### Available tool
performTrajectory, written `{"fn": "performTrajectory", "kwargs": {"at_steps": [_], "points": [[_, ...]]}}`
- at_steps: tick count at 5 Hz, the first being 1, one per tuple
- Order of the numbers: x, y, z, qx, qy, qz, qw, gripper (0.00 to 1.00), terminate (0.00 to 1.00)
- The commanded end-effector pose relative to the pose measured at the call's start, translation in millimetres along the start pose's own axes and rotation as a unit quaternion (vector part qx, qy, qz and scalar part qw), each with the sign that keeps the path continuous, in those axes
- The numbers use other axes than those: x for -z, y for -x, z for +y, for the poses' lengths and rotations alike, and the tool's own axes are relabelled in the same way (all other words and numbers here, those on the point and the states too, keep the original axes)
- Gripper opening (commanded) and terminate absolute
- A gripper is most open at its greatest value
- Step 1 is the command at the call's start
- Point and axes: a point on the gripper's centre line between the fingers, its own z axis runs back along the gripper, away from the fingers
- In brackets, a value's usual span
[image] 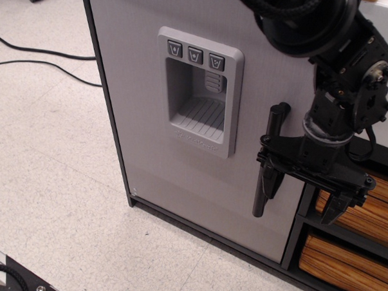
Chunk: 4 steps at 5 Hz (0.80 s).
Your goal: Open fridge
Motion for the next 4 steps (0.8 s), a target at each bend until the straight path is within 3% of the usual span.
{"fn": "performTrajectory", "kwargs": {"at_steps": [1,4], "points": [[0.0,0.0,0.0,0.000,0.000,0.000,1.0000,1.00,0.00],[-29.7,-31.5,68.5,-0.033,-0.041,-0.097,0.9939,1.00,0.00]]}}
